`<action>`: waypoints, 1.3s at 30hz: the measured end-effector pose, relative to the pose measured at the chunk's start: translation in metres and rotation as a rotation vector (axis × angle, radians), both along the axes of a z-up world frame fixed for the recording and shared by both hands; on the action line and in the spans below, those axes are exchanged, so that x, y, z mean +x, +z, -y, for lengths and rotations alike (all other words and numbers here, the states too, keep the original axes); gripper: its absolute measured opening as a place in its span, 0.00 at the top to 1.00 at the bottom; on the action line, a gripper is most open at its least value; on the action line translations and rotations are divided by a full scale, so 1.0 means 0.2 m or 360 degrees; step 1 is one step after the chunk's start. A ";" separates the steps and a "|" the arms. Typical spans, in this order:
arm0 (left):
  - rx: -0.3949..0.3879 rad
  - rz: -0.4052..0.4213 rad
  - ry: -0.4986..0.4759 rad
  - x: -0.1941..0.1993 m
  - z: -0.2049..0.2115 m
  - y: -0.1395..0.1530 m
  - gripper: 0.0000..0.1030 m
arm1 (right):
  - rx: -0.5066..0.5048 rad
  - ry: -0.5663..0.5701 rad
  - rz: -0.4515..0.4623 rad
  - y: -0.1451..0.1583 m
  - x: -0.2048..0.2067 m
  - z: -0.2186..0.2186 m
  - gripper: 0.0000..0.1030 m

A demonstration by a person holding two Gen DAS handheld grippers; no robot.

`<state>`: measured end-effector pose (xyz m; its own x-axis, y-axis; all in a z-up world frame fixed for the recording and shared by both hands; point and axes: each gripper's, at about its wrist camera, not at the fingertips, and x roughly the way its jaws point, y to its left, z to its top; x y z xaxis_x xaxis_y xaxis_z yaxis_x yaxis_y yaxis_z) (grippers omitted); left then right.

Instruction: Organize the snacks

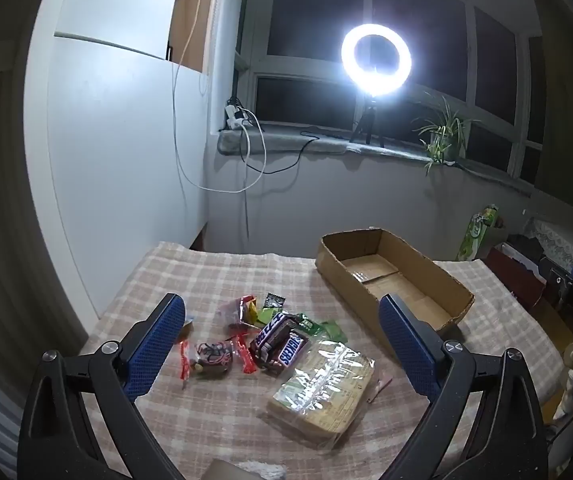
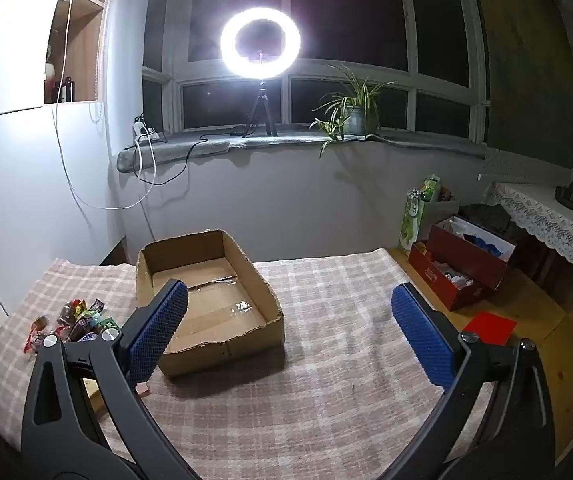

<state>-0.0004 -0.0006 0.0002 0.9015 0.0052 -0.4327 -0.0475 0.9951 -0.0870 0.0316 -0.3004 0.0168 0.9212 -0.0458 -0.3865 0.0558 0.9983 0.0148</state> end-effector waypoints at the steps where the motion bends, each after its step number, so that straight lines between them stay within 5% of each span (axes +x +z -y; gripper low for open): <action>1: -0.0005 0.0001 -0.0004 0.00 0.00 0.00 0.05 | -0.0006 0.0002 -0.0001 -0.01 0.01 -0.01 0.00; 39: -0.0060 0.0032 0.0015 -0.02 -0.05 0.02 0.05 | -0.0025 0.0007 0.0017 0.02 0.00 -0.03 0.00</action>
<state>-0.0048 0.0086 0.0033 0.9101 -0.0026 -0.4144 -0.0544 0.9906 -0.1255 0.0311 -0.2949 0.0209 0.9254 -0.0479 -0.3758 0.0516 0.9987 -0.0002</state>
